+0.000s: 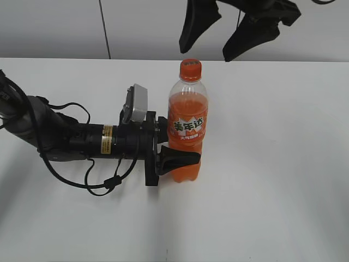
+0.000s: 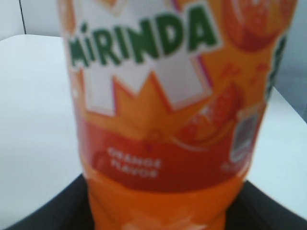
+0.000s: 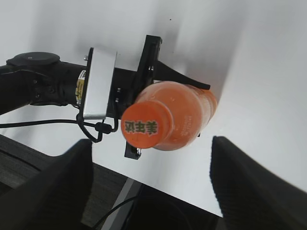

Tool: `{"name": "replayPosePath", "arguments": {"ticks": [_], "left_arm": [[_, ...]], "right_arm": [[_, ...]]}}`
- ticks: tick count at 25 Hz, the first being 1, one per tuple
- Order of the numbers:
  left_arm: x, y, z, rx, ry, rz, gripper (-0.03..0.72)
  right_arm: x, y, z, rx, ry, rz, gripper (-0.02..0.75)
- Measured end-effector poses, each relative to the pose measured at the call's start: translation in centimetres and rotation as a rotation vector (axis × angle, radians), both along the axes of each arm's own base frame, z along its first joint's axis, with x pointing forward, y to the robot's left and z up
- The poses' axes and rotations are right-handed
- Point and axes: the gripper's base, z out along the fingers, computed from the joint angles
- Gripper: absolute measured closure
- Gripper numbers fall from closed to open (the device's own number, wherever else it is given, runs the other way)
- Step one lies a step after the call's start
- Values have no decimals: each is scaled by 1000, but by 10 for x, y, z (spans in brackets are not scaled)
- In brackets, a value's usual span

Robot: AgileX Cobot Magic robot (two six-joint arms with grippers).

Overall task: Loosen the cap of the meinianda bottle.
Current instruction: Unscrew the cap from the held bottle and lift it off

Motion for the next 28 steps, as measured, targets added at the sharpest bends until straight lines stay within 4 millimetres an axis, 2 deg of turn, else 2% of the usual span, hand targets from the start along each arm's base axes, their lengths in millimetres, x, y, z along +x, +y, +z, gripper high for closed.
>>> {"name": "replayPosePath", "arguments": {"ticks": [6, 10, 16, 28], "left_arm": [[0, 0, 0, 0, 0, -1, 283], [0, 0, 0, 0, 0, 0, 283], [0, 0, 0, 0, 0, 0, 283], [0, 0, 0, 0, 0, 0, 283]], "right_arm": [[2, 14, -13, -35, 25, 6, 172], [7, 21, -9, -39, -5, 12, 172], [8, 22, -5, -41, -29, 14, 192], [11, 30, -17, -81, -19, 30, 204]]}}
